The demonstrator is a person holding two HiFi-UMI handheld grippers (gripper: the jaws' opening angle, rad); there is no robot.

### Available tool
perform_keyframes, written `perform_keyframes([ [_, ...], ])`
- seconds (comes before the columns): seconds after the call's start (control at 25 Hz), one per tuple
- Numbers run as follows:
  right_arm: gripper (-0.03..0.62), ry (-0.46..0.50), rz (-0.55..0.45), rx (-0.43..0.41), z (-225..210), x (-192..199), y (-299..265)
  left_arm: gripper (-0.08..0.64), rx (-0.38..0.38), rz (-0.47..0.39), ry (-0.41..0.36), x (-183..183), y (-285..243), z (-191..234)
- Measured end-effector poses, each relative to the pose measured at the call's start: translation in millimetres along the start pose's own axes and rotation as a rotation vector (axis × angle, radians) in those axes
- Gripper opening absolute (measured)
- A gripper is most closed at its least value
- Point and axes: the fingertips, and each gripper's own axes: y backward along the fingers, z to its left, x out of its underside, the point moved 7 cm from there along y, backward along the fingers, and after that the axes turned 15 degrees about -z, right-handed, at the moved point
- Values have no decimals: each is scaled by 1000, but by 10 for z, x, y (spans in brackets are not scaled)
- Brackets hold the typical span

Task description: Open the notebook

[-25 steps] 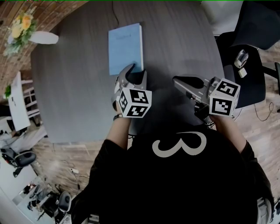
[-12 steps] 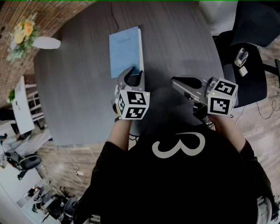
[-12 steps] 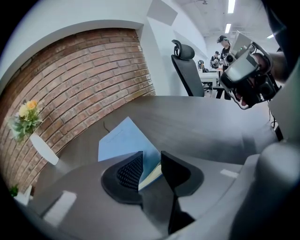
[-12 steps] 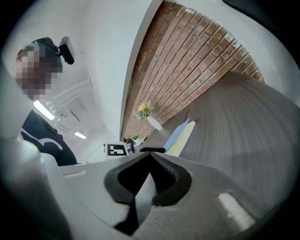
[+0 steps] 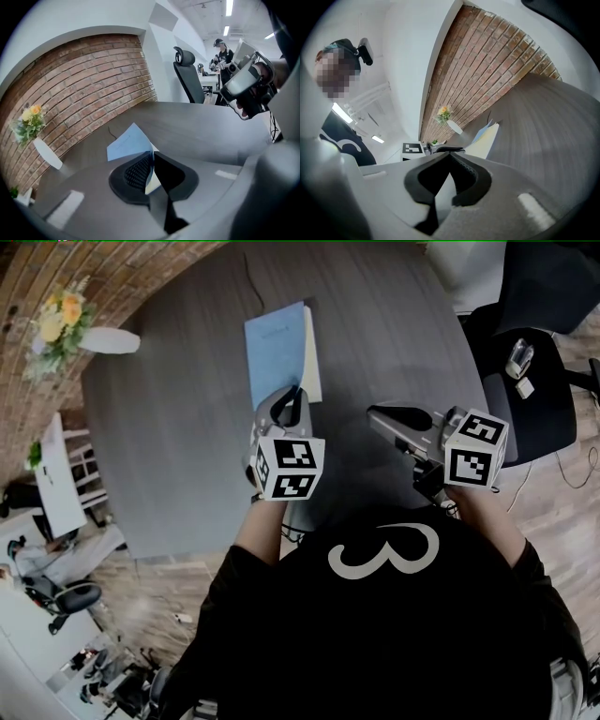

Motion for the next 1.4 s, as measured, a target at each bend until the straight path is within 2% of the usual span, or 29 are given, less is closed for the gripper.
perform_keyframes([
  [0.24, 2, 21, -28, 16, 154, -2, -96, 35, 18, -34, 32, -65, 108, 175],
  [0.64, 2, 54, -56, 44, 416, -11, -325, 31, 15, -128, 183, -96, 377, 556],
  [0.88, 2, 83, -35, 34, 607, 40, -551, 31, -20, -162, 335, 21, 600, 880],
  [1.2, 2, 105, 4, 23, 719, 134, -846, 32, -76, -198, 479, 283, 782, 1251],
  [1.4, 2, 122, 37, 9, 824, 245, -995, 31, -70, -213, 602, 468, 873, 1362],
])
